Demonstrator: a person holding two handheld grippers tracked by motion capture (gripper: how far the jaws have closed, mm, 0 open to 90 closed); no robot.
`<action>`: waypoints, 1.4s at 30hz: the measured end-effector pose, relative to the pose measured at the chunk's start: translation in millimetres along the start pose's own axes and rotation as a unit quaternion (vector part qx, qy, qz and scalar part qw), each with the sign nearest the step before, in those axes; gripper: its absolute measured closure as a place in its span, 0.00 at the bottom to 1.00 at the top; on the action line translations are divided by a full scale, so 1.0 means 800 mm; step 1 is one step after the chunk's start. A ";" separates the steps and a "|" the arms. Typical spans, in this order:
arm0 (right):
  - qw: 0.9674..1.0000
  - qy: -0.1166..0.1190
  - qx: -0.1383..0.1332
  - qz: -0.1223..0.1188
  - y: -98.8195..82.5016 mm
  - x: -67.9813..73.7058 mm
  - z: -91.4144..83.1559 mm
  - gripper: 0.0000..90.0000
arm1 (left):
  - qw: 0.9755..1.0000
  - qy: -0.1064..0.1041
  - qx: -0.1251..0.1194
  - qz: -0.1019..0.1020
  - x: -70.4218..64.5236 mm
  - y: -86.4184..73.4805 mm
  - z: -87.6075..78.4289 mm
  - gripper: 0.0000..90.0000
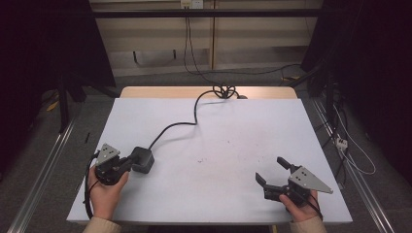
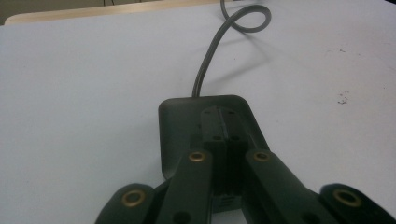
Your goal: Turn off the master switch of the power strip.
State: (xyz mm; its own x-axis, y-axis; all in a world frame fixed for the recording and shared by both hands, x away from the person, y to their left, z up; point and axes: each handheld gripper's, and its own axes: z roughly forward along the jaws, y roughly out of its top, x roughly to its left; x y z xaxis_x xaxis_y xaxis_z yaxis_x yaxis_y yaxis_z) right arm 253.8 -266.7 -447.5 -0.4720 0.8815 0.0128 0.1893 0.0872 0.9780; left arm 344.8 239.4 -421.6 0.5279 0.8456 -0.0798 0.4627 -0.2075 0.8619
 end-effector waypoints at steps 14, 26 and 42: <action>1.000 0.000 0.000 -0.001 0.000 0.000 0.000 0.07 | 1.000 0.001 -0.013 -0.008 0.001 0.000 -0.003 1.00; 1.000 0.001 0.000 -0.001 0.000 0.000 0.000 0.07 | 1.000 -0.002 -0.014 -0.013 0.003 0.000 -0.004 1.00; 1.000 0.001 0.000 -0.001 0.000 0.000 -0.001 0.07 | 0.999 -0.018 -0.038 -0.024 -0.001 0.004 -0.007 1.00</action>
State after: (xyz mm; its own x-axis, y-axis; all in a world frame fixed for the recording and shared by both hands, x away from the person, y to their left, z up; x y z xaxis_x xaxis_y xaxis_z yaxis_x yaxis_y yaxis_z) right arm 253.1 -267.4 -447.4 -0.4736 0.8806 0.0114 0.1880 0.0885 0.9782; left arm 341.7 241.3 -416.2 0.5321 0.8355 -0.1375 0.4322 -0.1284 0.8926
